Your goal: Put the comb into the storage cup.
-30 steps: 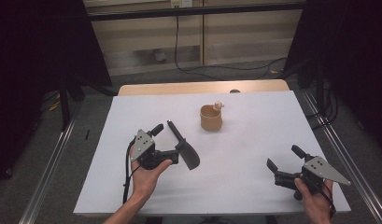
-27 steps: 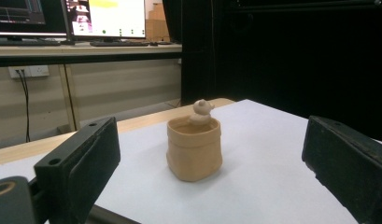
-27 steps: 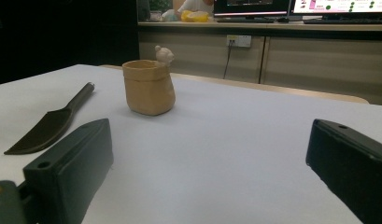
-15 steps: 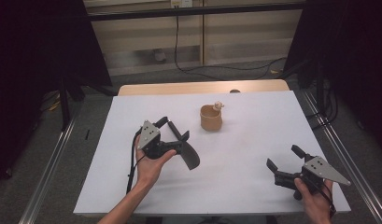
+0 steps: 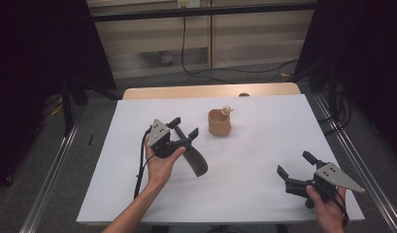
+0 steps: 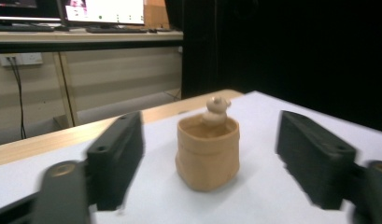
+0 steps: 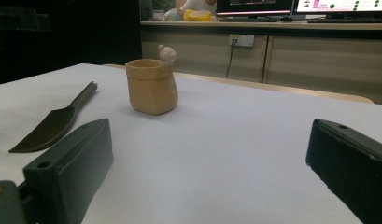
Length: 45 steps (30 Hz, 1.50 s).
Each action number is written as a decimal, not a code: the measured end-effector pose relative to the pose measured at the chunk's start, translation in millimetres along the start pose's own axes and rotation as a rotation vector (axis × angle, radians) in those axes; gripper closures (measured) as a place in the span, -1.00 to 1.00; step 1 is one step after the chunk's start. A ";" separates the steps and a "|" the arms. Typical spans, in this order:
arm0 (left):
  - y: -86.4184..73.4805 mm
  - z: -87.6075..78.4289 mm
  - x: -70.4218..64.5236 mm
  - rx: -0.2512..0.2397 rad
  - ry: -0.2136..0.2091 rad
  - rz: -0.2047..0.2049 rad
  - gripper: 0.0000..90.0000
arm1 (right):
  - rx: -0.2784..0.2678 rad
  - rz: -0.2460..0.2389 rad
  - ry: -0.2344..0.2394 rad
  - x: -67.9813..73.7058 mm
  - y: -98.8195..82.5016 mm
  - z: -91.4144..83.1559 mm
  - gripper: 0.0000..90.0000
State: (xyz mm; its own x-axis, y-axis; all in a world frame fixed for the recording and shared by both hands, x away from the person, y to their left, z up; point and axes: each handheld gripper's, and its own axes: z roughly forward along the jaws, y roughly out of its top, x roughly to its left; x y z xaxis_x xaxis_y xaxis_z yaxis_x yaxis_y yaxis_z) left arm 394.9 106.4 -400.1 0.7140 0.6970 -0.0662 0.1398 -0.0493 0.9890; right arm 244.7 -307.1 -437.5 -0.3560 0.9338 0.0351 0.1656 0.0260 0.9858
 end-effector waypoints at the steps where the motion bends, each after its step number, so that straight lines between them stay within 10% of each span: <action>1: -3.4 1.5 0.4 0.014 -0.001 0.014 -0.41 | 0.000 -0.001 0.000 0.0 -0.1 -0.1 -1.00; 21: -15.2 8.9 8.4 0.037 -0.075 -0.045 1.00 | 0.001 0.001 0.002 0.8 -0.3 0.0 -1.00; 32: -19.2 15.2 5.6 0.167 -0.155 -0.133 1.00 | -0.001 -0.002 0.004 0.5 -0.2 -0.5 -1.00; 45: -19.5 26.1 -6.6 0.367 -0.221 -0.105 1.00 | 0.004 0.005 0.011 0.5 -0.7 0.3 -1.00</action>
State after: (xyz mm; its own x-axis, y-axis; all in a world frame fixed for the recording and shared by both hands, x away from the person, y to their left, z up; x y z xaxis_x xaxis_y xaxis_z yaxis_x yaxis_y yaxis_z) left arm 405.4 84.1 -422.4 0.8070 0.5439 -0.2301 0.4253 -0.2648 0.8655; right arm 244.7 -306.5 -438.2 -0.3650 0.9300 0.0421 0.1713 0.0227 0.9850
